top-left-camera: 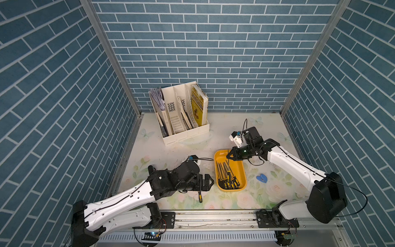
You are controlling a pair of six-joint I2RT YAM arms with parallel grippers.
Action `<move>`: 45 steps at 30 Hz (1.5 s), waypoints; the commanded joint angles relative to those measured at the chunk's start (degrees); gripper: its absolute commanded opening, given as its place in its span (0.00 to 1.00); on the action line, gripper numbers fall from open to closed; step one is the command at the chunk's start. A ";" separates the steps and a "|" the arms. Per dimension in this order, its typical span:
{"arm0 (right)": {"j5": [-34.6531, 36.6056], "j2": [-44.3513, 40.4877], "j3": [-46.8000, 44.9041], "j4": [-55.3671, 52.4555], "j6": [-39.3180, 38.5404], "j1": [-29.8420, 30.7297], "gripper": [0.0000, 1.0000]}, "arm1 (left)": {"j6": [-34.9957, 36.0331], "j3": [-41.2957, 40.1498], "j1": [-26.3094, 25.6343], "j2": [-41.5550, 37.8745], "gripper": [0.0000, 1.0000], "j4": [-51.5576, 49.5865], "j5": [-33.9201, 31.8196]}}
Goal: Put the file tool into the storage box
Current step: Place the file tool in the storage box.
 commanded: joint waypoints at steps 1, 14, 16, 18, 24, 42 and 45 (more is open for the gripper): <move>5.00 1.94 4.45 -10.41 -8.13 0.14 0.00 | -1.54 -3.65 0.28 0.90 1.00 -0.54 -0.67; 11.16 12.71 5.67 -10.94 -12.54 3.76 0.00 | -2.19 -6.55 0.26 6.17 1.00 1.10 -0.82; 11.23 13.65 5.03 -10.15 -12.49 4.06 0.00 | -2.22 -6.64 0.22 6.53 1.00 1.14 -0.90; 10.55 14.59 4.33 -9.18 -12.45 4.47 0.00 | -2.51 -6.98 0.21 6.60 0.99 1.43 -0.83; 10.21 16.22 2.05 -7.03 -11.67 5.76 0.01 | -3.06 -7.52 0.19 7.31 0.99 2.11 -0.97; 9.71 10.98 4.40 -7.16 -8.61 4.14 0.43 | -4.72 -7.23 -2.33 13.11 0.96 -1.74 -3.77; 6.01 8.27 4.70 -5.34 -6.61 3.66 0.43 | -5.35 -8.02 -2.90 14.22 0.91 -1.19 -4.33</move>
